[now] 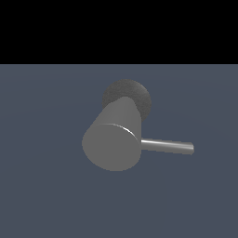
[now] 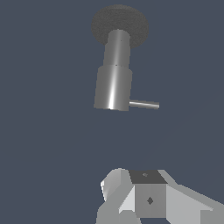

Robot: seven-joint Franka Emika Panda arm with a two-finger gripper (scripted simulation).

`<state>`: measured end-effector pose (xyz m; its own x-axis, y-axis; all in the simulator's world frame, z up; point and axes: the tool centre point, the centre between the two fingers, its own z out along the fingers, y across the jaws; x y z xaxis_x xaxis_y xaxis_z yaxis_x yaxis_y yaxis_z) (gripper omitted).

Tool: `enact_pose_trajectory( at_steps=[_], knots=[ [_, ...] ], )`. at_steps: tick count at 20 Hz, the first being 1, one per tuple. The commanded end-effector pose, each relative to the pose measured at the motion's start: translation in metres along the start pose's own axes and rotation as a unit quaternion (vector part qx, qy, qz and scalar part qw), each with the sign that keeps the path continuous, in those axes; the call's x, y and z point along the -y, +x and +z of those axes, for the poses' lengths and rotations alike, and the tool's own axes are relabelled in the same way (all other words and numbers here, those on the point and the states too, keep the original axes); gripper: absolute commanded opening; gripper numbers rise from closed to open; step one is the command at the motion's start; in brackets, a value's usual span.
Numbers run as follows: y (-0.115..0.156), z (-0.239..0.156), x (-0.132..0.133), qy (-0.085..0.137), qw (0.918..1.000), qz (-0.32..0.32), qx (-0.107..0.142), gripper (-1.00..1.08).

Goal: Turn on the faucet by rotating a designated handle.

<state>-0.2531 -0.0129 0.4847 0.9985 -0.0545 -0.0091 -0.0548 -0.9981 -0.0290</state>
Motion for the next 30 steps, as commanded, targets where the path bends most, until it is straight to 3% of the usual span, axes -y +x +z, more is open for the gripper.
enact_pose_trajectory(
  at_steps=[1, 10, 17, 24, 30],
  knots=[
    [0.000, 0.000, 0.000, 0.000, 1.0000, 0.000, 0.000, -1.00],
    [0.002, 0.002, -0.005, -0.002, 0.9999, -0.010, 0.009, -1.00],
    [0.003, -0.003, -0.008, 0.035, 0.9993, -0.012, -0.008, -1.00],
    [0.005, -0.013, -0.014, 0.102, 0.9938, -0.015, -0.042, -1.00],
    [0.008, -0.029, -0.024, 0.194, 0.9764, -0.016, -0.095, -1.00]
  ],
)
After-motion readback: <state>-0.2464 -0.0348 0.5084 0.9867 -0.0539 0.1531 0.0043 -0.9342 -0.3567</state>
